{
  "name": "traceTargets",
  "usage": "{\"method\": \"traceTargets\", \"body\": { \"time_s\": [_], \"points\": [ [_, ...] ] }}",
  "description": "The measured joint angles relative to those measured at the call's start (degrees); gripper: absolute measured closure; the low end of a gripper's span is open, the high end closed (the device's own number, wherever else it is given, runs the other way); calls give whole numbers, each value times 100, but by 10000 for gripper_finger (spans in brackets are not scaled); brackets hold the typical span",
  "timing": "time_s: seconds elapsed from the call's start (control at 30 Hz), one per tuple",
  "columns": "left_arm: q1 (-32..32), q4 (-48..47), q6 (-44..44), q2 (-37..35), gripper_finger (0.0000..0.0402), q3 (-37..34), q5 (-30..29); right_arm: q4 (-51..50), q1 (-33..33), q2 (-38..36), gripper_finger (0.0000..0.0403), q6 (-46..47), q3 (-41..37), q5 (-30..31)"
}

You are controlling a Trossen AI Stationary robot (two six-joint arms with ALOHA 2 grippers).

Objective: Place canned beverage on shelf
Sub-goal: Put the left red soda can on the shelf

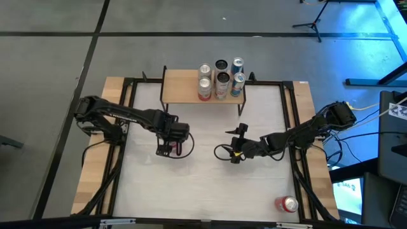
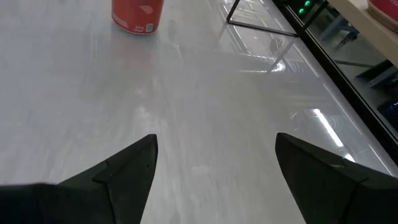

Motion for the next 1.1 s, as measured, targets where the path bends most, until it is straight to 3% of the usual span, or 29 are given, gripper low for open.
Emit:
{"method": "traceTargets", "body": {
  "time_s": [0.23,0.4,0.87,1.1],
  "points": [
    [-35,-582,-840,-78,49,706,4,-2,-1,0,81,6,0,-2],
    [-155,-447,-1486,-179,50,756,6,-9,0,0,81,9,0,-2],
    [-112,718,-1665,-154,49,761,-94,107,0,2,81,11,2,-1],
    [-52,596,-1726,-105,5,756,107,92,0,2,81,9,2,0]
  ]
}}
